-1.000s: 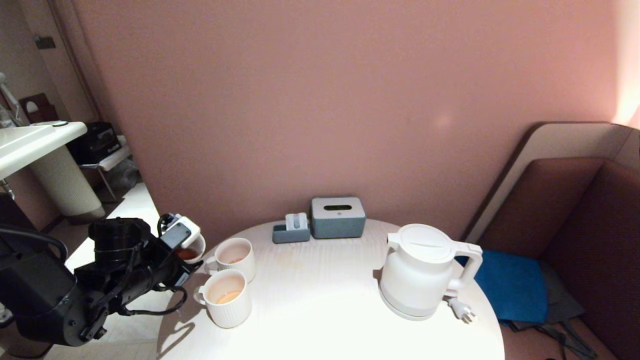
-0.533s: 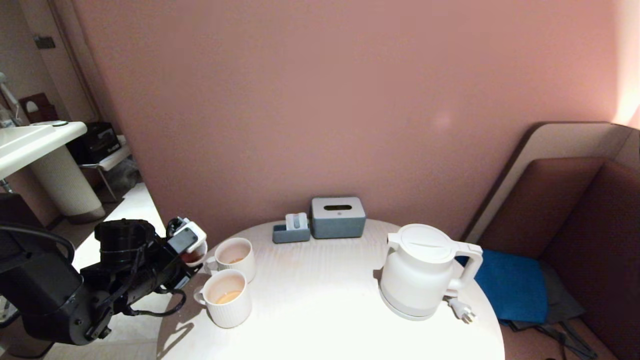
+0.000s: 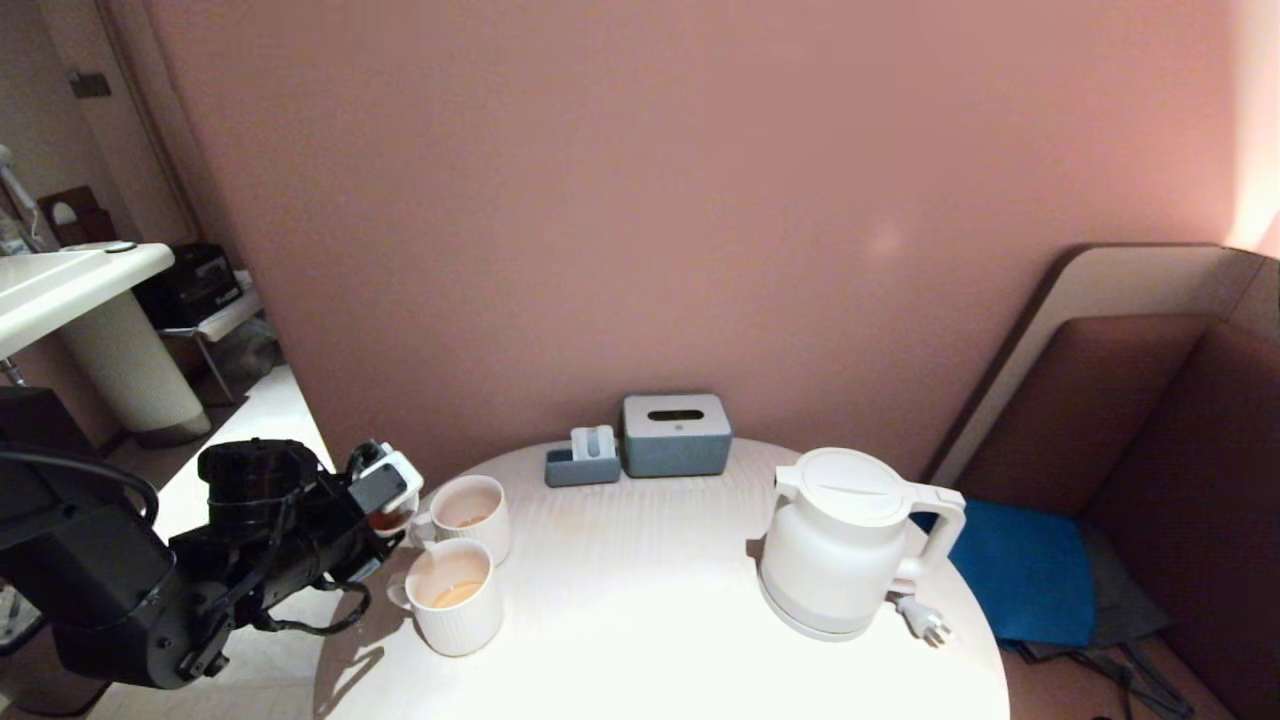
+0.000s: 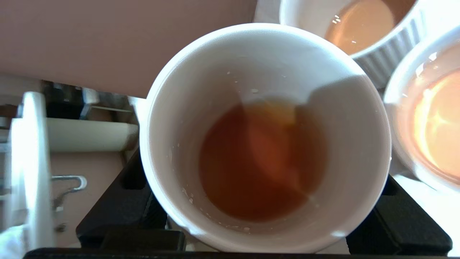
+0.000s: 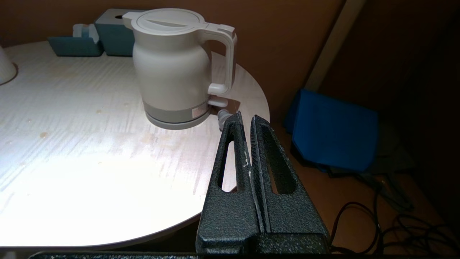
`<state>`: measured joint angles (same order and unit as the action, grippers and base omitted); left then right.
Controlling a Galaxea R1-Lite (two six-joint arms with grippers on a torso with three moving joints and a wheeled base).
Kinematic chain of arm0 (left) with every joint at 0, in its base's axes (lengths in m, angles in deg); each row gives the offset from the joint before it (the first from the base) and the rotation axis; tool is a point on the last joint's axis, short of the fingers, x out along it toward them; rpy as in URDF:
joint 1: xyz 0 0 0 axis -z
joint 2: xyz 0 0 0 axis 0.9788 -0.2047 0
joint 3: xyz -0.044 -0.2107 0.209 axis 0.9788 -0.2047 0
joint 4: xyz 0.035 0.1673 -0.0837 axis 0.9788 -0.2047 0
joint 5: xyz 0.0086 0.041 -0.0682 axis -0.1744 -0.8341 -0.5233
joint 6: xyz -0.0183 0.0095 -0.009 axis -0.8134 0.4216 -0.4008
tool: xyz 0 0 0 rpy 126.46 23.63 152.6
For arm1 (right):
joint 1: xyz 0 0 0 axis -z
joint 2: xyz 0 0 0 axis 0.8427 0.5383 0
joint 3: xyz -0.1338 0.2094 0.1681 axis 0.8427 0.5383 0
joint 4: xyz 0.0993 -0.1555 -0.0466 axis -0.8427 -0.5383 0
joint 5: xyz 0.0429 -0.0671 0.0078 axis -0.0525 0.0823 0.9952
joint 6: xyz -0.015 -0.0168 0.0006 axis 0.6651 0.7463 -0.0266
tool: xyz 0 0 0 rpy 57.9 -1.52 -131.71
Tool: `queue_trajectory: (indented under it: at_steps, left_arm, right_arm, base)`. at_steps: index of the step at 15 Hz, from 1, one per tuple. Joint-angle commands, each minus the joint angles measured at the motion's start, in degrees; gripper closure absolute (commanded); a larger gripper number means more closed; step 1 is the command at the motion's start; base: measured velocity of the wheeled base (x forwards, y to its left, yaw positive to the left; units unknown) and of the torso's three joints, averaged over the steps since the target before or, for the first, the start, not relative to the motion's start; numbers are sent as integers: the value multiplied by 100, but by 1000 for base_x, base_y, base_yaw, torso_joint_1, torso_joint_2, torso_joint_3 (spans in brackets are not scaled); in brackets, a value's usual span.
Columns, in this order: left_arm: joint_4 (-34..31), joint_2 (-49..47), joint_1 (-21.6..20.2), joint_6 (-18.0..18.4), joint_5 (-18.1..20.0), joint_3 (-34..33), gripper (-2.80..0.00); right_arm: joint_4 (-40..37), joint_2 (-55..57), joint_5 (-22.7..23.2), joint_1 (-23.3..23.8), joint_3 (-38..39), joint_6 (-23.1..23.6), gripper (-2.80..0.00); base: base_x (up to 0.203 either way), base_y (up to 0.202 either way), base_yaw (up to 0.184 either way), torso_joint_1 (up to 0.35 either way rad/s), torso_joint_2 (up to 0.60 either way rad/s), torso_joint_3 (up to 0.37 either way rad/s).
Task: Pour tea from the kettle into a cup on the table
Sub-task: Pour water into another cup
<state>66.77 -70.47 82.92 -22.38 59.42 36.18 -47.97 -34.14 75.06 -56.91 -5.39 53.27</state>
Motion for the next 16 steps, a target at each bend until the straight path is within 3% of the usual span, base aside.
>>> queue_trajectory:
  at_steps: [1,7,16]
  left_arm:
    - [21,19,111,152,-55,89,0]
    - [21,-51,344,541,-277,85,0]
    - [73,-7,362,1056,-633,49,0]
  right_arm:
    - [-2,7,3,0,-3,3,0]
    - [-2,7,3,0,-3,3,0]
    - [-2,7,3,0,-3,3,0]
  base:
    - [0,0,0,0,0,0]
    - [0,0,0,0,0,0]
    - [0,0,0,0,0,0]
